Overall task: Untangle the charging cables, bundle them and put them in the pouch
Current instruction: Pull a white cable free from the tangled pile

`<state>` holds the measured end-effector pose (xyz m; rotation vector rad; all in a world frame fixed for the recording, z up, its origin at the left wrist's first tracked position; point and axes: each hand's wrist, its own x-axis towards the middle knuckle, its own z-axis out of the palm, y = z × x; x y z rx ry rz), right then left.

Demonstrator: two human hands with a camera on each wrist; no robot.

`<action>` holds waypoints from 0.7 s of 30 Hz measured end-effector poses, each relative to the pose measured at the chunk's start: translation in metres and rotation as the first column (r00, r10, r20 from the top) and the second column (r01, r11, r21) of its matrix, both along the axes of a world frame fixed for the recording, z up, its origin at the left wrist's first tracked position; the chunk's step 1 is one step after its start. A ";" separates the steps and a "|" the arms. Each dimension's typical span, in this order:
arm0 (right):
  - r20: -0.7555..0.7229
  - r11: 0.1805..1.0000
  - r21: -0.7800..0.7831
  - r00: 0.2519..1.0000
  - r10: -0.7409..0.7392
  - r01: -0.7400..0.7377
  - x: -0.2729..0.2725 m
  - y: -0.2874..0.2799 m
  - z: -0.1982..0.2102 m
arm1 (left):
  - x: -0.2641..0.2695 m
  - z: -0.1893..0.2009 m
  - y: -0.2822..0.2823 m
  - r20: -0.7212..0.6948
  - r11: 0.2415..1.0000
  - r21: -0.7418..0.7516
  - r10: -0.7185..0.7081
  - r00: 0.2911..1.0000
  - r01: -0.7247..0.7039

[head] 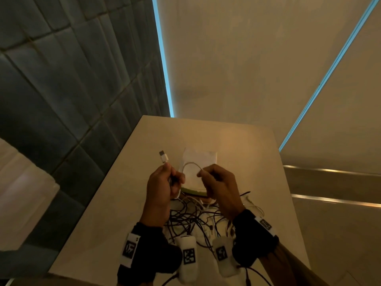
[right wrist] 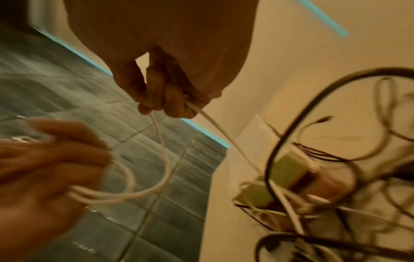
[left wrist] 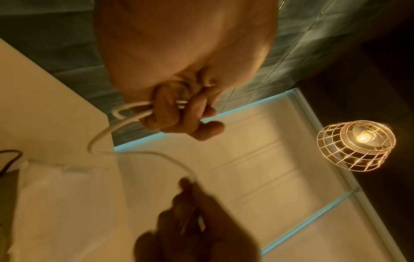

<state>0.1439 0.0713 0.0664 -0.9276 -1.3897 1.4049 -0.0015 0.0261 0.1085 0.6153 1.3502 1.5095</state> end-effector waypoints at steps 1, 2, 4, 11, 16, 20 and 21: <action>-0.035 0.999 0.035 0.999 0.037 -0.036 -0.003 -0.004 0.011 | 0.001 -0.002 0.001 0.015 1.000 -0.031 -0.002 1.000 0.003; -0.069 0.995 0.060 0.994 0.083 -0.079 -0.004 -0.008 0.021 | 0.001 -0.002 0.001 0.039 0.998 -0.056 -0.007 0.999 0.009; -0.108 0.981 0.069 0.977 0.186 -0.179 -0.005 -0.016 0.029 | 0.001 0.000 -0.001 0.162 0.997 -0.047 -0.047 0.986 0.056; -0.032 0.942 -0.064 0.944 0.328 -0.330 0.004 -0.023 -0.002 | 0.003 0.011 -0.003 0.461 0.956 0.267 -0.240 0.855 0.124; -0.021 0.918 -0.098 0.923 0.383 -0.383 0.009 -0.025 -0.037 | 0.004 0.008 -0.004 0.330 0.919 0.337 -0.317 0.889 0.202; 0.022 0.928 -0.141 0.936 0.351 -0.345 0.014 -0.027 -0.066 | 0.000 0.008 -0.006 0.322 0.908 0.368 -0.326 0.889 0.200; 0.039 0.933 -0.138 0.939 0.341 -0.333 0.014 -0.027 -0.072 | -0.001 0.008 -0.007 0.322 0.912 0.364 -0.314 0.893 0.189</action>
